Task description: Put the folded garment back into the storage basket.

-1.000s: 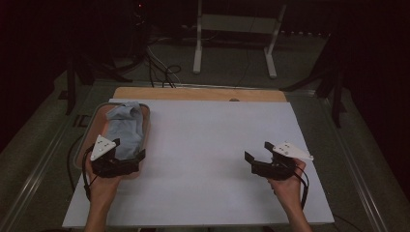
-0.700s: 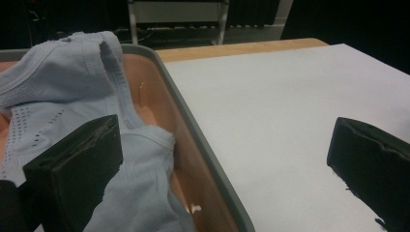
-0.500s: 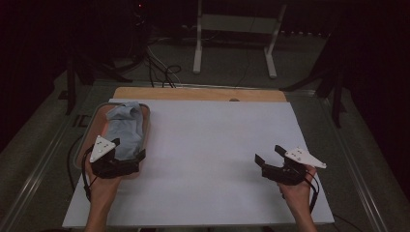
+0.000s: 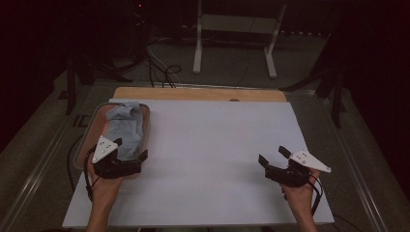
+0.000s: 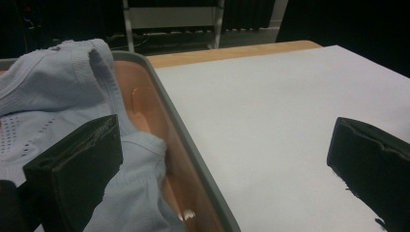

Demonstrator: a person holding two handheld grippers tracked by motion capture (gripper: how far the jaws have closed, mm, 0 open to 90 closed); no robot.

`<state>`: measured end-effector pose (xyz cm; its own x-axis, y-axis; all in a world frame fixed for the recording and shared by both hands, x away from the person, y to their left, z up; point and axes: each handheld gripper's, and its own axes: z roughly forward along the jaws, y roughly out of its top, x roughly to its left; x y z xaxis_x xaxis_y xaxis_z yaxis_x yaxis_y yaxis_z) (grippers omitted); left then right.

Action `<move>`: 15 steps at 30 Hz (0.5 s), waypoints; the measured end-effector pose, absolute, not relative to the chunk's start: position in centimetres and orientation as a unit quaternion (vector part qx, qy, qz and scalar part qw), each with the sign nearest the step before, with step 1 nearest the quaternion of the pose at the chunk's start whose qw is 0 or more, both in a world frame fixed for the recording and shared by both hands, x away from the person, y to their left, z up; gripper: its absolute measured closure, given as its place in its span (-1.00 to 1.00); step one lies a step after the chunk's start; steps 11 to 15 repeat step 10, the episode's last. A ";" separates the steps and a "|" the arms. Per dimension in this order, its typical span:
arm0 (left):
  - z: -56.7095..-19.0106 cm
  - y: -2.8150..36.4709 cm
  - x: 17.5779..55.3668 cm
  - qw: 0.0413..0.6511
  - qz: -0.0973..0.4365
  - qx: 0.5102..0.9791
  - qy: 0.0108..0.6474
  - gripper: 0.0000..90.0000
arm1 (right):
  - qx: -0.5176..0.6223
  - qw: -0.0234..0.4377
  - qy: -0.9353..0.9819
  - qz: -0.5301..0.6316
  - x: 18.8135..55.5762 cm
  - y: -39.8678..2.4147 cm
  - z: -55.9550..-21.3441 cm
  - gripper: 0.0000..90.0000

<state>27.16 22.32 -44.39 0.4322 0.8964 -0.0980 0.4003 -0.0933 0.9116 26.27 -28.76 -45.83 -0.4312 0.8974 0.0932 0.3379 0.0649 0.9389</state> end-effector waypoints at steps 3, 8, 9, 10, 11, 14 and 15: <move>-44.5 22.3 27.2 0.483 0.255 0.694 0.469 -0.99 | 0.459 0.274 0.675 0.509 26.3 -28.9 -45.9 -0.70; -44.6 22.2 27.2 0.480 0.256 0.694 0.471 -0.99 | 0.461 0.277 0.671 0.511 26.2 -29.1 -46.0 -0.70; -44.5 22.1 27.2 0.480 0.258 0.694 0.471 -0.99 | 0.461 0.277 0.671 0.511 26.2 -29.2 -46.0 -0.70; -44.5 22.1 27.2 0.480 0.260 0.693 0.471 -0.99 | 0.461 0.277 0.670 0.512 26.2 -29.2 -46.0 -0.71; -44.5 22.1 27.2 0.480 0.260 0.693 0.471 -0.99 | 0.461 0.277 0.670 0.512 26.2 -29.2 -46.0 -0.71; -44.5 22.1 27.2 0.480 0.260 0.693 0.471 -0.99 | 0.461 0.277 0.670 0.512 26.2 -29.2 -46.0 -0.71; -44.5 22.1 27.2 0.480 0.260 0.693 0.471 -0.99 | 0.461 0.277 0.670 0.512 26.2 -29.2 -46.0 -0.71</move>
